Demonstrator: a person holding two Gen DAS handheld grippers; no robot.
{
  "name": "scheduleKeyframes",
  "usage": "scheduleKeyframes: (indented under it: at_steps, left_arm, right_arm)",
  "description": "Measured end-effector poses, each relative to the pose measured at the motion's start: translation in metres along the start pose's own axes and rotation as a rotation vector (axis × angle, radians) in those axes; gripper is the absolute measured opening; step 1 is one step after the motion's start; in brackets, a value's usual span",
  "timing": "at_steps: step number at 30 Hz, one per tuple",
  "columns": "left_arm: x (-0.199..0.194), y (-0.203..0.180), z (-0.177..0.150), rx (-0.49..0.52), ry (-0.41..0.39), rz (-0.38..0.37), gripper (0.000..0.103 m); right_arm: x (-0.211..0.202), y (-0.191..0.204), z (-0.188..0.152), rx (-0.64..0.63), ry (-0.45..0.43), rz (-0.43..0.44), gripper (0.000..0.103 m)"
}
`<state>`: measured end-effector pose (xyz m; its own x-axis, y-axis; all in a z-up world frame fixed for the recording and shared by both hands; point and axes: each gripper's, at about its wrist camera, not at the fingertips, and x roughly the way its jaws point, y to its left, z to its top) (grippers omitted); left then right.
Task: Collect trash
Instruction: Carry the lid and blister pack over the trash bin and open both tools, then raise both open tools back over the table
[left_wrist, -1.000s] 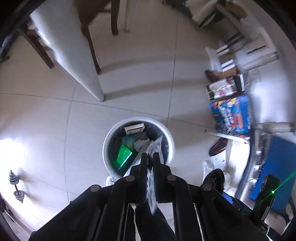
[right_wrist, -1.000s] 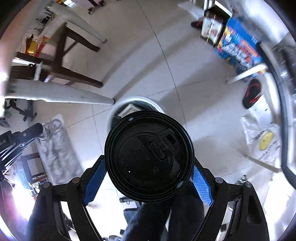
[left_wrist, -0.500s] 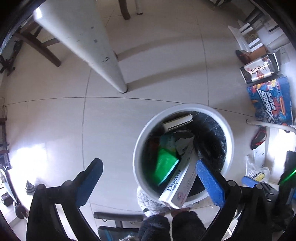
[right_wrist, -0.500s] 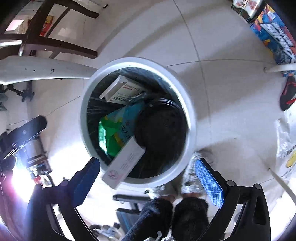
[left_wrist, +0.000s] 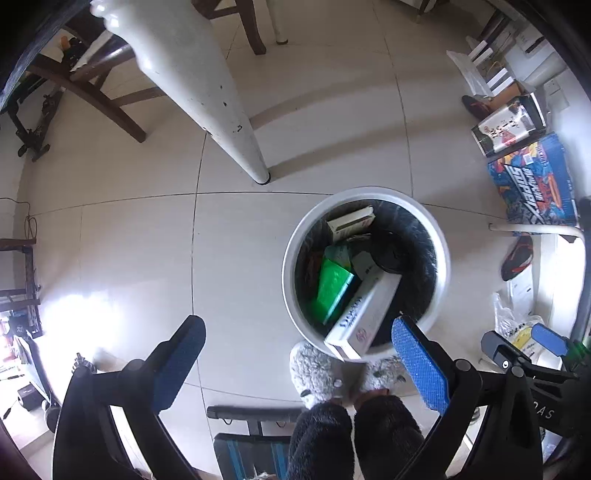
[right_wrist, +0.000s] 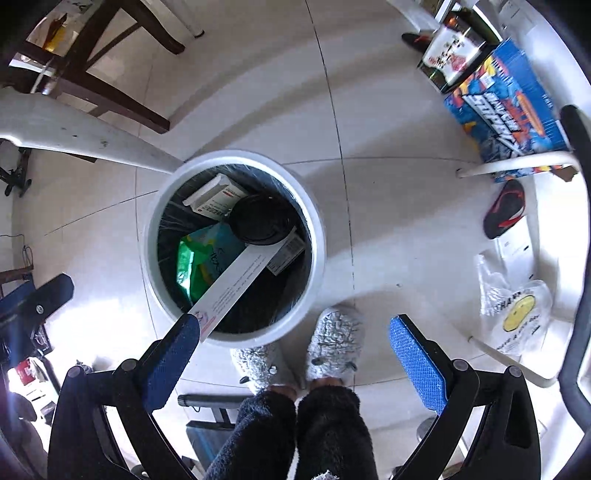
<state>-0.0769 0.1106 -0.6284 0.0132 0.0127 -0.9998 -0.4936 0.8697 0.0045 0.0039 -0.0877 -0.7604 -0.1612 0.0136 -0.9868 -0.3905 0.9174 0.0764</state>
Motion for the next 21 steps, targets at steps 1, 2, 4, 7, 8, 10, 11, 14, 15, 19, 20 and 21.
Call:
scheduleKeyframes:
  at_steps: [1, 2, 4, 7, 8, 10, 11, 14, 15, 19, 20, 21]
  left_arm:
    - [-0.007, 0.000, -0.002, 0.000, -0.003, 0.004, 0.103]
    - [-0.017, 0.001, -0.005, -0.002, -0.005, 0.000, 0.103]
    - [-0.030, 0.000, -0.010, -0.006, -0.005, -0.001, 0.103]
    - [-0.057, -0.002, -0.019, -0.005, 0.000, -0.008, 0.103]
    - [-0.067, -0.002, -0.022, -0.004, 0.001, -0.013, 0.103]
    - [-0.085, -0.005, -0.027, -0.001, -0.003, -0.015, 0.103]
    - [-0.099, -0.006, -0.031, 0.004, -0.006, -0.017, 0.103]
    - [-0.128, -0.008, -0.040, 0.005, -0.011, -0.029, 0.103]
    - [-0.139, -0.008, -0.043, 0.007, -0.013, -0.038, 0.103]
    - [-0.189, -0.009, -0.052, 0.014, -0.039, -0.046, 0.103]
    - [-0.199, -0.009, -0.054, 0.015, -0.046, -0.048, 0.103]
    - [-0.210, -0.009, -0.056, 0.017, -0.056, -0.047, 0.103]
  right_arm:
    - [-0.009, 0.000, -0.002, -0.002, -0.006, -0.007, 0.103]
    - [-0.016, -0.001, -0.004, -0.002, -0.012, -0.008, 0.103]
    - [-0.035, -0.002, -0.009, -0.004, -0.023, -0.010, 0.103]
    - [-0.061, -0.003, -0.016, -0.003, -0.033, -0.008, 0.103]
    - [-0.074, -0.003, -0.019, -0.003, -0.038, -0.009, 0.103]
    - [-0.096, -0.002, -0.025, -0.006, -0.046, -0.007, 0.103]
    - [-0.109, -0.002, -0.028, -0.007, -0.052, -0.005, 0.103]
    - [-0.147, -0.001, -0.039, -0.007, -0.064, 0.005, 0.103]
    - [-0.157, 0.001, -0.042, -0.007, -0.066, 0.006, 0.103]
    - [-0.214, 0.005, -0.056, -0.012, -0.079, 0.023, 0.103]
    - [-0.228, 0.007, -0.059, -0.014, -0.084, 0.025, 0.103]
    - [-0.241, 0.009, -0.062, -0.016, -0.089, 0.028, 0.103]
